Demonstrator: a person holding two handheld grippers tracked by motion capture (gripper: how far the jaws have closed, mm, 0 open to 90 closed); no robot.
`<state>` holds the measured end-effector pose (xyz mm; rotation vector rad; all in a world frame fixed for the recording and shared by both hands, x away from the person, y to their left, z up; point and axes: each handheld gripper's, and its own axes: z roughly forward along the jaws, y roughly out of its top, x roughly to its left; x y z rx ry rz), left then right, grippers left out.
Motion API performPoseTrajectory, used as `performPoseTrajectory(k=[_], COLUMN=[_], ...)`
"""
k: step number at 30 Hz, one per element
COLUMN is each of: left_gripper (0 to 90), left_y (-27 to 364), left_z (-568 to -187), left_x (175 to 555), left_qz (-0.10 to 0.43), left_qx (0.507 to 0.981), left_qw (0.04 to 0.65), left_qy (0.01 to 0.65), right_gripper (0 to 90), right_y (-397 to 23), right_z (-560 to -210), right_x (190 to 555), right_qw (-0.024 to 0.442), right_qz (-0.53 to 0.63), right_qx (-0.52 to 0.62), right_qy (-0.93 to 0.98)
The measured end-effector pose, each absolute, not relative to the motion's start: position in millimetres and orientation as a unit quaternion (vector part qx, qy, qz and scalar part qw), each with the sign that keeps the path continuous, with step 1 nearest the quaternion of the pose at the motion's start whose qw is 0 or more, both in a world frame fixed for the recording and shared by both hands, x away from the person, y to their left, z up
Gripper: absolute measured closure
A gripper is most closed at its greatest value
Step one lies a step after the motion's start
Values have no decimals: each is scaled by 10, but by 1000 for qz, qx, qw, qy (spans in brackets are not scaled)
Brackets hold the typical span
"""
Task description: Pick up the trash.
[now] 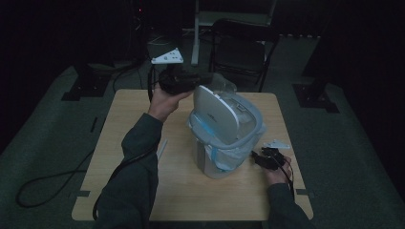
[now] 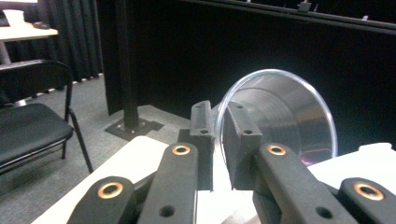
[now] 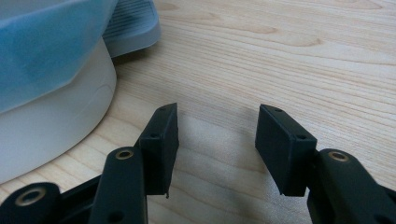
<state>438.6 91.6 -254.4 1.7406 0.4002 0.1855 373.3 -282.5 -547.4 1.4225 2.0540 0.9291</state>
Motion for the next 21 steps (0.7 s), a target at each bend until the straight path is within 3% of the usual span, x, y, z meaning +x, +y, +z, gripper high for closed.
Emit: performPoseTrajectory(k=[21], left_gripper=[789], left_y=[910], left_z=[-2545], left_x=[4405], left_qz=[57], left_qx=[754], left_qw=[632], left_qy=[167], right_gripper=[481], right_y=[-2823], right_z=[-5473], right_x=[3733], right_qw=[236], right_qz=[338], right_qx=[519], right_qy=[749])
